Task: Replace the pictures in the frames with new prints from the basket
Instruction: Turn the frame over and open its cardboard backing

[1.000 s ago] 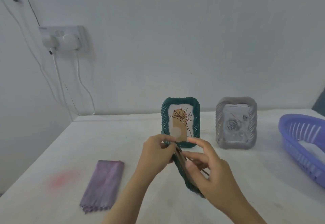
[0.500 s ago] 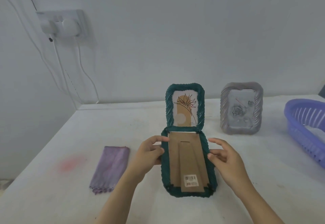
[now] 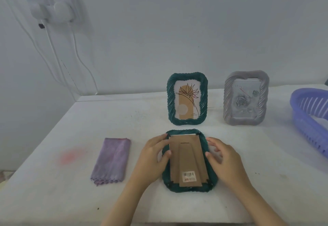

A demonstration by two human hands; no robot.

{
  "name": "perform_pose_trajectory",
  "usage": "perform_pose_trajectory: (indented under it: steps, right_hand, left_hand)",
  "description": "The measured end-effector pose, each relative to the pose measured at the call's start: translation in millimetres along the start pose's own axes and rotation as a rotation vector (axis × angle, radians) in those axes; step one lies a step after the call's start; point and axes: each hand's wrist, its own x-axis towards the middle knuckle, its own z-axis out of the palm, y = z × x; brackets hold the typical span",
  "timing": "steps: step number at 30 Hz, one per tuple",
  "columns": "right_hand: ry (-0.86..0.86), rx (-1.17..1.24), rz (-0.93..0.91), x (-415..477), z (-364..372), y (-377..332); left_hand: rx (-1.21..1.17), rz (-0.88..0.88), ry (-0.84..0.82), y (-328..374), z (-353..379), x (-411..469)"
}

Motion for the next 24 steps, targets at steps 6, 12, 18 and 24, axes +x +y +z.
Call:
perform_pose_trajectory:
  steps: [6, 12, 18, 24]
  right_hand:
    - [-0.274, -0.126, -0.195, -3.2, -4.6, 4.1]
    - [-0.346, -0.205, -0.21, 1.1, -5.5, 5.0]
    - [-0.503, -0.41, -0.095, 31.0, -10.5, 2.2]
    - [-0.58, -0.469, -0.054, 39.3, -7.4, 3.9]
  left_hand:
    - [0.063, 0.081, -0.308, -6.6, 7.9, -9.6]
    - [0.185, 0.074, -0.29, -6.9, 7.5, -6.3]
    - [0.284, 0.004, -0.373, -3.4, 1.6, 7.0]
    - [0.326, -0.009, -0.416, -5.1, 2.2, 10.8]
